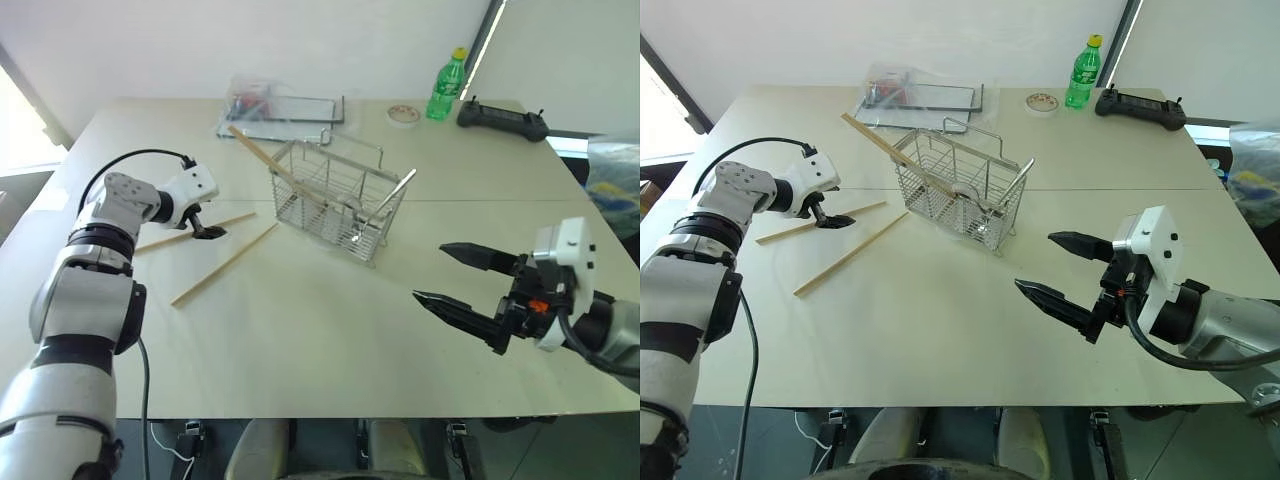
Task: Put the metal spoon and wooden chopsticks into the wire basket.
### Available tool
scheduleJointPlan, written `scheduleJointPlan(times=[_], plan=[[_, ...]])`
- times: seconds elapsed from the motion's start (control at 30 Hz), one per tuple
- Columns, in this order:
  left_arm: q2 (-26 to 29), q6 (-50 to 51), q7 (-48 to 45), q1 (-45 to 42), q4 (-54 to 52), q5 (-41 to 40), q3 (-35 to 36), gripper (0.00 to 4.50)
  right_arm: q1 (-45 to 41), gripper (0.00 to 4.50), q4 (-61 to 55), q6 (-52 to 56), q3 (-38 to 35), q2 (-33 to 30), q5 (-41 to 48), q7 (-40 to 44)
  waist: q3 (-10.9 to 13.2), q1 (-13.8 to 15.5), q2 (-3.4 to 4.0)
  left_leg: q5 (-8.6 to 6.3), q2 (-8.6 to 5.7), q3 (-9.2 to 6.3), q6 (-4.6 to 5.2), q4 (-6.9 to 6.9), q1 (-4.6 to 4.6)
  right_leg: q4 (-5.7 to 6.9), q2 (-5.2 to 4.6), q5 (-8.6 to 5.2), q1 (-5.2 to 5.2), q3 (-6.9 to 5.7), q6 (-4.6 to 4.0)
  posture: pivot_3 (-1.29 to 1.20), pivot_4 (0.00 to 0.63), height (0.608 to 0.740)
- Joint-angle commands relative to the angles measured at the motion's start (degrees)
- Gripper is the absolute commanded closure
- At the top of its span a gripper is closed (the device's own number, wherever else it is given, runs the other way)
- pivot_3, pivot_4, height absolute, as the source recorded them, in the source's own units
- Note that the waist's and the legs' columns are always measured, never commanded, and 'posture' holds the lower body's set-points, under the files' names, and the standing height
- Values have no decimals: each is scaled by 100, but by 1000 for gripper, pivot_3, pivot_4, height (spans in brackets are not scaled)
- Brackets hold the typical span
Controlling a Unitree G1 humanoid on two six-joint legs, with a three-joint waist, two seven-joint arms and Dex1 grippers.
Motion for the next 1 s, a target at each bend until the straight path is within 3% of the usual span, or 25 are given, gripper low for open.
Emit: scheduleJointPlan(times=[0.03, 0.23, 0.33, 0.43, 0.87, 0.97, 1.0], plan=[[-20, 136, 162, 15, 15, 58, 112, 0, 3, 48, -85, -98, -247, -35, 155, -126, 0, -1, 0, 0, 0, 0, 0, 0, -1, 0, 0, 0, 0, 0, 0, 0, 150, 725], [-93, 355, 204, 119, 47, 119, 135, 0, -32, 48, -7, -92, -305, -117, 201, -221, -3, 0, 3, 0, -1, -1, 1, 9, 1, 7, 1, 1, 3, 0, 0, 0, 150, 725], [-110, 414, 172, 128, 43, 107, 205, 905, -23, 0, 15, -90, -339, -135, 214, -244, -4, -1, 2, 0, 1, -1, 1, 19, 3, 7, 2, 4, 9, 0, -2, 0, 150, 725], [-116, 449, 164, 130, 36, 124, 222, 2357, -4, 0, 15, -88, -361, -135, 226, -259, -4, -3, 2, 0, 15, 0, 1, 23, 8, 6, 2, 6, 17, 0, -1, 0, 150, 725], [-152, 502, 151, 141, 36, 181, 223, 2357, -92, 0, 84, -119, -368, -131, 274, -347, -8, -6, 7, -1, 19, 1, 1, 22, 9, 5, 6, 8, 18, -1, -4, 0, 150, 725], [-174, 551, 24, 150, 40, 166, 233, 3199, -123, 0, 109, -126, -359, -117, 283, -375, -8, -3, 8, -1, 19, 2, 2, 22, 9, 4, 6, 9, 18, -1, -4, 0, 150, 725], [-180, 564, -36, 150, 38, 153, 245, 3689, -128, 0, 114, -126, -361, -115, 288, -382, -8, -2, 8, -1, 19, 2, 2, 23, 9, 4, 6, 9, 18, -1, -4, 0, 150, 725]])
